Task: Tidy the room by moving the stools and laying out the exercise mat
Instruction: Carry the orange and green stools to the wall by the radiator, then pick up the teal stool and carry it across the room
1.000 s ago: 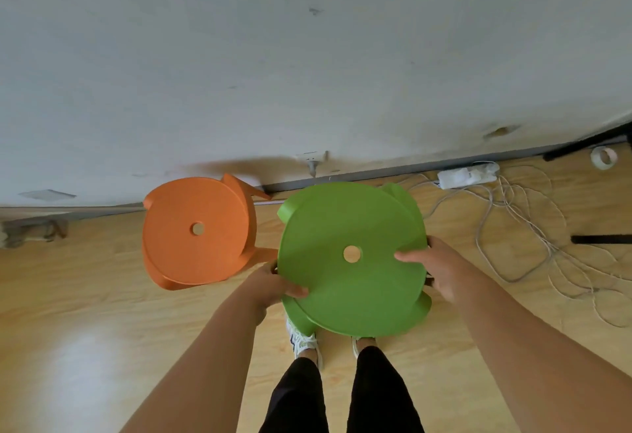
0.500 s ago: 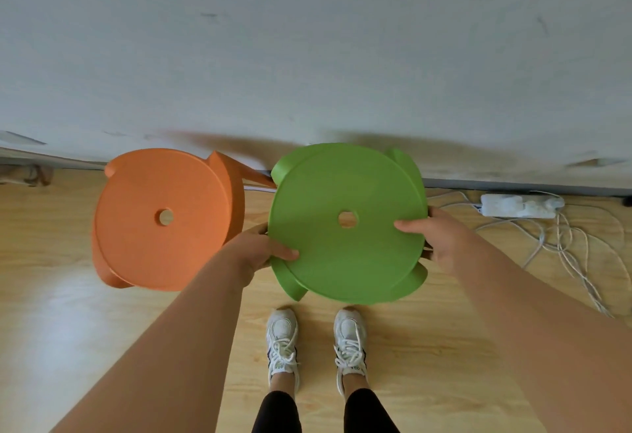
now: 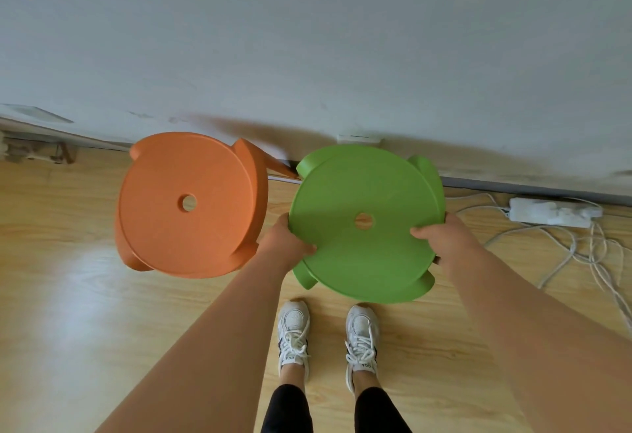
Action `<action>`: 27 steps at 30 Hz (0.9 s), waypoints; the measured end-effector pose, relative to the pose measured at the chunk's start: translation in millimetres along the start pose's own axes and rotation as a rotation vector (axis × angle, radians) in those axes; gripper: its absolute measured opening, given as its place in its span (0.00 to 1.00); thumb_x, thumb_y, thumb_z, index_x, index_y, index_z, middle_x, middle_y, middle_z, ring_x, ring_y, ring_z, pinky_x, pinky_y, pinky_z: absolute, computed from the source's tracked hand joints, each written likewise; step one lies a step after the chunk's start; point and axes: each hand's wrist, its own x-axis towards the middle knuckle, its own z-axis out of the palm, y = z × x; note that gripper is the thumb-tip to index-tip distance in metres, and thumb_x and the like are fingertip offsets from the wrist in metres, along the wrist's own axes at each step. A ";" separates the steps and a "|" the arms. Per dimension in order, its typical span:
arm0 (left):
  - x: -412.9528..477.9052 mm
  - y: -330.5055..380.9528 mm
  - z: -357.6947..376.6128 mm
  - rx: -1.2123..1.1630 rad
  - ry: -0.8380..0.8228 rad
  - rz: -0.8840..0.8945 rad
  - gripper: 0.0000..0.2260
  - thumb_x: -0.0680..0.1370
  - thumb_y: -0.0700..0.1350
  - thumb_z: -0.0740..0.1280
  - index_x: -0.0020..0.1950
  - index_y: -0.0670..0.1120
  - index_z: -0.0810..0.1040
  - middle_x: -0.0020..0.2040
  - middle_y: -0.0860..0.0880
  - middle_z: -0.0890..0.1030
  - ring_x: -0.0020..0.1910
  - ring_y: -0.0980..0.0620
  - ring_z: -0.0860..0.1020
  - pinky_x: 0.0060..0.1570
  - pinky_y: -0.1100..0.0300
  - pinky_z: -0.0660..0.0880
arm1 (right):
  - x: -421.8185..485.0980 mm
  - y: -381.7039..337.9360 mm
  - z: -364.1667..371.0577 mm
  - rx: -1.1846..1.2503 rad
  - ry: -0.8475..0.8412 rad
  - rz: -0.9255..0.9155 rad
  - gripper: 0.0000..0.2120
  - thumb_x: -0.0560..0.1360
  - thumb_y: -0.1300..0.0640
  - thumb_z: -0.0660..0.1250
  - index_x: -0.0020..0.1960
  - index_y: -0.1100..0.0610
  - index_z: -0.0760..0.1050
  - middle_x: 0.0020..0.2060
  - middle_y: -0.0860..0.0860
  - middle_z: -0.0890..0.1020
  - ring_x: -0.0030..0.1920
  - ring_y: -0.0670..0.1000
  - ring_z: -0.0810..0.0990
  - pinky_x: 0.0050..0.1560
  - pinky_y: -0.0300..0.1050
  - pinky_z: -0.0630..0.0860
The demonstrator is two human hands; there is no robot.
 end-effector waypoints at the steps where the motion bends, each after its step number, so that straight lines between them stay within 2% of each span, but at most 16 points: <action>1: -3.9 0.0 1.9 0.056 0.025 0.013 0.29 0.71 0.40 0.72 0.70 0.46 0.67 0.60 0.45 0.78 0.57 0.43 0.77 0.58 0.49 0.74 | -3.6 -2.9 1.7 -0.059 0.033 -0.025 0.27 0.71 0.66 0.72 0.67 0.59 0.69 0.60 0.58 0.79 0.57 0.59 0.78 0.61 0.57 0.74; 5: -21.8 -0.1 6.9 0.182 0.079 0.024 0.25 0.75 0.43 0.66 0.71 0.46 0.64 0.61 0.44 0.77 0.56 0.42 0.77 0.51 0.53 0.74 | -25.8 -21.0 7.0 -0.227 0.159 -0.159 0.22 0.69 0.61 0.71 0.62 0.56 0.72 0.54 0.56 0.80 0.51 0.57 0.80 0.49 0.47 0.75; 9: -58.0 -4.5 5.3 0.200 0.084 0.005 0.26 0.75 0.43 0.63 0.73 0.47 0.61 0.63 0.43 0.75 0.58 0.41 0.76 0.53 0.52 0.74 | -64.9 -36.2 14.5 -0.378 0.147 -0.340 0.22 0.67 0.56 0.71 0.60 0.49 0.72 0.54 0.53 0.80 0.51 0.56 0.79 0.47 0.44 0.73; 11: -81.3 -8.2 4.8 0.135 0.082 0.018 0.23 0.75 0.44 0.63 0.69 0.47 0.65 0.61 0.42 0.76 0.56 0.40 0.77 0.53 0.51 0.75 | -85.8 -40.8 19.5 -0.469 0.083 -0.367 0.30 0.68 0.53 0.71 0.69 0.51 0.67 0.62 0.54 0.77 0.59 0.57 0.77 0.51 0.44 0.71; 13: -98.5 -11.2 10.3 0.124 0.065 0.033 0.20 0.74 0.46 0.62 0.66 0.47 0.68 0.60 0.42 0.76 0.56 0.41 0.77 0.49 0.54 0.73 | -100.5 -42.6 23.3 -0.525 0.018 -0.354 0.37 0.70 0.51 0.71 0.75 0.52 0.61 0.69 0.54 0.71 0.66 0.57 0.73 0.59 0.47 0.70; 14: -116.3 -16.7 4.9 0.112 0.083 0.037 0.20 0.75 0.46 0.63 0.66 0.47 0.68 0.61 0.43 0.76 0.56 0.41 0.76 0.48 0.55 0.71 | -119.2 -45.8 27.9 -0.562 -0.030 -0.375 0.37 0.71 0.50 0.71 0.75 0.52 0.59 0.70 0.54 0.70 0.67 0.57 0.72 0.59 0.47 0.69; 16: -141.2 -26.2 3.5 0.095 0.095 0.040 0.23 0.75 0.43 0.63 0.70 0.48 0.66 0.64 0.43 0.74 0.59 0.43 0.76 0.49 0.55 0.71 | -143.1 -45.2 33.8 -0.618 -0.089 -0.390 0.35 0.72 0.50 0.70 0.75 0.52 0.59 0.71 0.55 0.69 0.66 0.57 0.72 0.55 0.45 0.68; 18: -170.6 -41.0 -2.9 0.077 0.117 0.020 0.28 0.75 0.41 0.63 0.74 0.49 0.60 0.69 0.44 0.70 0.62 0.44 0.74 0.53 0.54 0.72 | -173.7 -44.3 39.2 -0.664 -0.149 -0.411 0.35 0.72 0.50 0.70 0.75 0.52 0.60 0.71 0.54 0.69 0.66 0.56 0.72 0.52 0.44 0.66; 22: -230.0 -77.0 -21.3 0.041 0.195 -0.051 0.32 0.76 0.43 0.61 0.78 0.49 0.52 0.76 0.46 0.60 0.65 0.44 0.73 0.54 0.55 0.74 | -235.0 -37.6 51.5 -0.727 -0.258 -0.446 0.35 0.72 0.49 0.70 0.75 0.51 0.60 0.72 0.54 0.68 0.69 0.57 0.69 0.64 0.49 0.67; 25: -266.0 -102.8 -33.1 -0.004 0.257 -0.086 0.31 0.77 0.43 0.60 0.78 0.51 0.51 0.77 0.47 0.58 0.66 0.45 0.72 0.54 0.54 0.74 | -271.1 -28.5 61.9 -0.806 -0.310 -0.459 0.35 0.72 0.49 0.71 0.75 0.50 0.60 0.72 0.54 0.67 0.70 0.57 0.68 0.66 0.52 0.66; 27: -289.1 -121.5 -42.3 -0.062 0.297 -0.112 0.31 0.78 0.44 0.59 0.78 0.51 0.51 0.78 0.47 0.56 0.65 0.45 0.72 0.49 0.56 0.74 | -294.8 -20.3 71.2 -0.866 -0.338 -0.482 0.35 0.72 0.49 0.71 0.75 0.50 0.60 0.72 0.55 0.67 0.69 0.58 0.68 0.65 0.52 0.67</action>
